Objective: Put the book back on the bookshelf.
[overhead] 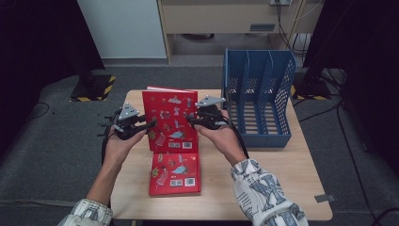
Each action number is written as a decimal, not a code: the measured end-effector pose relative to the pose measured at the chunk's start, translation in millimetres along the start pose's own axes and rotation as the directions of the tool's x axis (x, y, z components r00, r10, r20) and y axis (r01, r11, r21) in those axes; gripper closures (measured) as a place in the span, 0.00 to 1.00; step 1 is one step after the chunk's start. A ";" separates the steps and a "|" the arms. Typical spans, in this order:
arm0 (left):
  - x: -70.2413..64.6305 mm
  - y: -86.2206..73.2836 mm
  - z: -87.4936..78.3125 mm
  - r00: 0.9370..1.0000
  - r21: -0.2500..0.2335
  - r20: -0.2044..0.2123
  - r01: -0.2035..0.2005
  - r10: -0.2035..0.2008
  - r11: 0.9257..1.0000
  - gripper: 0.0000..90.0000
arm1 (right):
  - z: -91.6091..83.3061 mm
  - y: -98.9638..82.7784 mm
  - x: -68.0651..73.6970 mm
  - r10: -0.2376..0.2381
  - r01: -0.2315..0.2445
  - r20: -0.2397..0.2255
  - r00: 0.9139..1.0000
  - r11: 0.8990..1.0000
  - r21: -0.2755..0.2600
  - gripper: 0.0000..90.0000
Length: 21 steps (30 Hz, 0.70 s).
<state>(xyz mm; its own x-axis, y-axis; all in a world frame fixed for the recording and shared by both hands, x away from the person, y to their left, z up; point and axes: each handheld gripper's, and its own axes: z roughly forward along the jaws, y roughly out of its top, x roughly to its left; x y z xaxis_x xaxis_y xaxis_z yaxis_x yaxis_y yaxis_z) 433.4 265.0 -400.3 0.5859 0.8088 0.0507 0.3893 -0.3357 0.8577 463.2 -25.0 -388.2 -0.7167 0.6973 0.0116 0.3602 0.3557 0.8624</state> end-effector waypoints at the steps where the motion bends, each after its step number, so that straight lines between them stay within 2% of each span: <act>1: -0.2 -0.5 -0.6 1.000 0.001 0.000 -0.002 0.002 1.000 0.64 | -1.0 -0.1 1.1 -0.001 0.001 -0.004 1.000 1.000 -0.005 0.60; 8: -3.5 -6.3 -7.1 1.000 0.010 0.001 -0.020 0.020 1.000 0.62 | -11.6 -3.7 11.4 -0.017 0.015 -0.049 0.999 0.999 -0.033 0.59; 15: -5.6 -12.4 -10.4 1.000 -0.010 0.007 -0.005 0.005 1.000 0.56 | -23.1 -6.9 24.5 -0.054 0.051 -0.088 0.995 0.998 -0.040 0.57; 18: -6.0 -15.6 -10.8 1.000 -0.027 0.008 0.003 -0.002 1.000 0.54 | -24.6 -7.5 26.4 -0.056 0.051 -0.110 0.992 0.998 -0.045 0.58; 21: -4.7 -18.5 -10.7 1.000 -0.043 0.011 0.015 -0.015 0.999 0.53 | -24.2 -7.5 26.3 -0.061 0.055 -0.111 0.992 0.997 -0.052 0.61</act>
<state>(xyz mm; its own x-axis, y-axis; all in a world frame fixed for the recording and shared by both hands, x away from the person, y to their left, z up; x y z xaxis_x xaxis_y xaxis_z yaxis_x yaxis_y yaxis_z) 415.8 272.5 -410.9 0.5880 0.8082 0.0320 0.3672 -0.3020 0.8798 427.2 -24.4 -382.1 -0.7990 0.6012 0.0151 0.2884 0.3610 0.8869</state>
